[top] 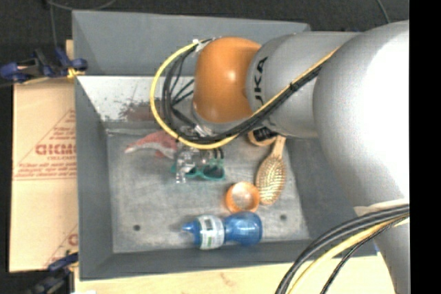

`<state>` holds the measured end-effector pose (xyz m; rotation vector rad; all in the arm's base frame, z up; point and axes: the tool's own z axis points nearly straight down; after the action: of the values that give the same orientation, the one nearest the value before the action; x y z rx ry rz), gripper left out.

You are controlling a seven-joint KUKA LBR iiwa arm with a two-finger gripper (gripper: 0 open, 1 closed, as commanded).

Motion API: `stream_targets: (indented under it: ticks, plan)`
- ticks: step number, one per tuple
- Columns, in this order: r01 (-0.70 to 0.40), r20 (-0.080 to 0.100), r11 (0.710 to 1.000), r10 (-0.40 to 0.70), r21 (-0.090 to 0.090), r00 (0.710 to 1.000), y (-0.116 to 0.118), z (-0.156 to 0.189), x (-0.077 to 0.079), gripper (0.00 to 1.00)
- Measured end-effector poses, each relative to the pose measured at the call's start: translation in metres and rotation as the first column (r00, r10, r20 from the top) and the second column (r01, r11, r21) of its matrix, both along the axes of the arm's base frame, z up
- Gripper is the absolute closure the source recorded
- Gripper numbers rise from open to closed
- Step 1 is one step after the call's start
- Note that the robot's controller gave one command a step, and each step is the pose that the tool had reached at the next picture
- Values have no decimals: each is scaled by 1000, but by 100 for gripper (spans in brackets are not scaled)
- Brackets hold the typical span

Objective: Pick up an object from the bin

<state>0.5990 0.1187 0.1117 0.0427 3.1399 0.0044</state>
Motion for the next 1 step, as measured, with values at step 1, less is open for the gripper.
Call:
stream_targets:
  ticks: [1]
  plan:
    - [0, 0, 1000, 0, 0, 1000, 0, 0, 0, 100]
